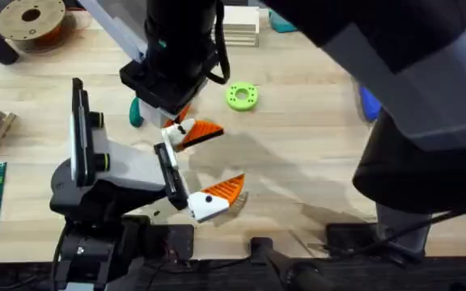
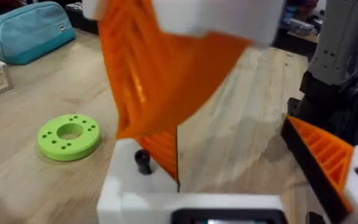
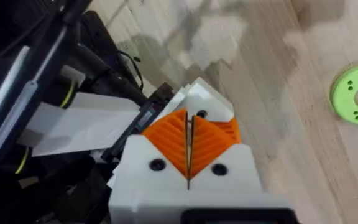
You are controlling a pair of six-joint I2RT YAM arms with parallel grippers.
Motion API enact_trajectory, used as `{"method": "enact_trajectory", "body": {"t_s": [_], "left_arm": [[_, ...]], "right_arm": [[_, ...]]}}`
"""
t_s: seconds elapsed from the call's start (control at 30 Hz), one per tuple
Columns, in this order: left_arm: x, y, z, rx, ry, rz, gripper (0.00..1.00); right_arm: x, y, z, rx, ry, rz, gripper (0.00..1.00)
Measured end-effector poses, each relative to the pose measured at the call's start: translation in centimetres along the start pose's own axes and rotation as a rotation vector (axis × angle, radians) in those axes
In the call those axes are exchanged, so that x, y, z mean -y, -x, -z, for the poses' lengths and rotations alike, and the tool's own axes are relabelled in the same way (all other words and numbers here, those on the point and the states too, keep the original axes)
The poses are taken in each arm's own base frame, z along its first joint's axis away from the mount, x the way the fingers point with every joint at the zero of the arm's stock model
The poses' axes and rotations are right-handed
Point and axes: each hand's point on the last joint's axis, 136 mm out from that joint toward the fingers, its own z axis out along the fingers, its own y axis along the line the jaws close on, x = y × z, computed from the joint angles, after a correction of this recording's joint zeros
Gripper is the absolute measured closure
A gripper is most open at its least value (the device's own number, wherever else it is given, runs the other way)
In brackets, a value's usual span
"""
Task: Pick up the gripper from the table and insert it into the empty holder that is missing its gripper. Then pick up a screw, insert it into the mounting hole, and use the screwdriver to tighten it. Finally, clean up the table by picking up the vegetable and placing it into the bucket.
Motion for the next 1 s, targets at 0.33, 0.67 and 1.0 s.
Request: {"method": "enact_trajectory", "body": {"t_s": [0.33,0.67,1.0], "left_arm": [[0.0,0.0,0.0,0.0,0.0,0.0,0.015],[0.0,0.0,0.0,0.0,0.0,0.0,0.016],[0.0,0.0,0.0,0.0,0.0,0.0,0.015]], "right_arm": [[-0.1,0.0,-0.1,-0.002,0.007,0.0,0.995],[0.5,0.0,-2.4,-0.057,0.007,-0.012,0.995],[1.3,-0.1,-2.5,-0.064,-0.036,-0.011,0.995]]}}
